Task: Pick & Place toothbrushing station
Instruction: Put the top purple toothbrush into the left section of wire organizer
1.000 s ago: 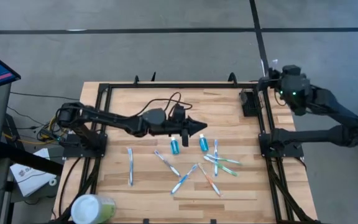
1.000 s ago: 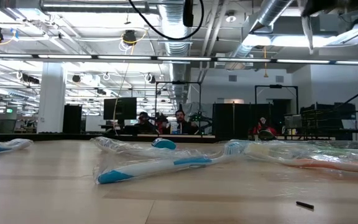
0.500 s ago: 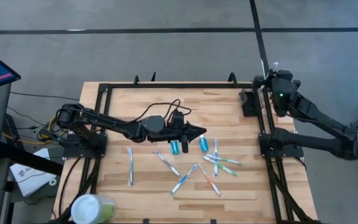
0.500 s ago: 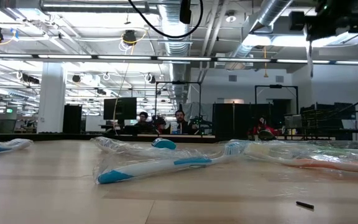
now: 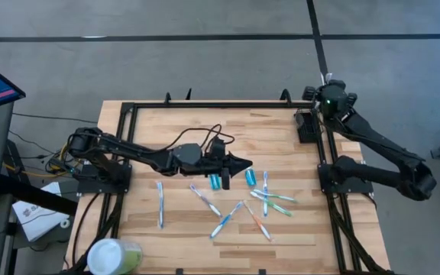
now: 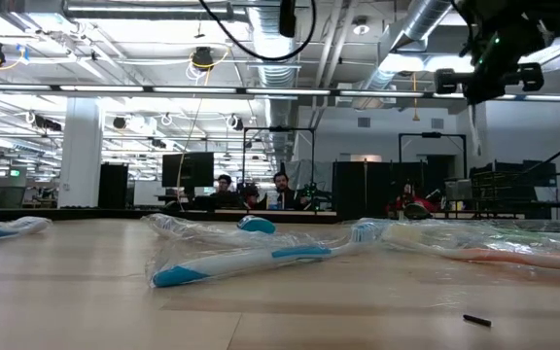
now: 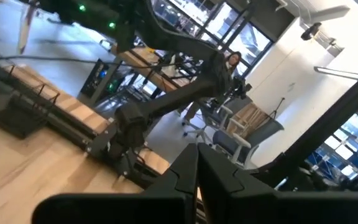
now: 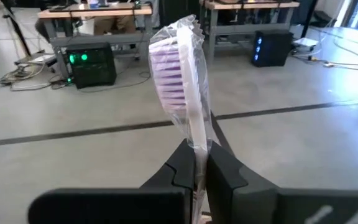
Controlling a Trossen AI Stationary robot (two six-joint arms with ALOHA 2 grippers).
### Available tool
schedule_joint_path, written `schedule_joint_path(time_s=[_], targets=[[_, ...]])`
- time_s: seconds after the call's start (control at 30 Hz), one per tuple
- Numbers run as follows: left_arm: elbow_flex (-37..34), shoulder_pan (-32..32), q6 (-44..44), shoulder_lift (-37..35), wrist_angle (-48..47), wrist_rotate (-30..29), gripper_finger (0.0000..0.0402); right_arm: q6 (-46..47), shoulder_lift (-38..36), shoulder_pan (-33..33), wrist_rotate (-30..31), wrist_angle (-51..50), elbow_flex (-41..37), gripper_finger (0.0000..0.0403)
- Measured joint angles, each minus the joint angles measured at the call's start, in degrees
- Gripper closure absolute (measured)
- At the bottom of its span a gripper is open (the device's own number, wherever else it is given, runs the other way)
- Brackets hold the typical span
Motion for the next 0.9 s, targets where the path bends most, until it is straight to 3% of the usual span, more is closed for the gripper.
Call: schedule_joint_path(time_s=[0.47, 0.9], targets=[[-8.8, 0.04, -1.45, -10.67, 0.38, -10.25, 0.04, -2.8, 0.46, -1.31, 0.69, 7.77, -3.26, 0.0393], [-9.38, -0.61, -2.11, -11.69, 0.51, -11.3, 0.04, -2.8, 2.33, -1.29, 2.49, 12.65, -7.28, 0.0392]])
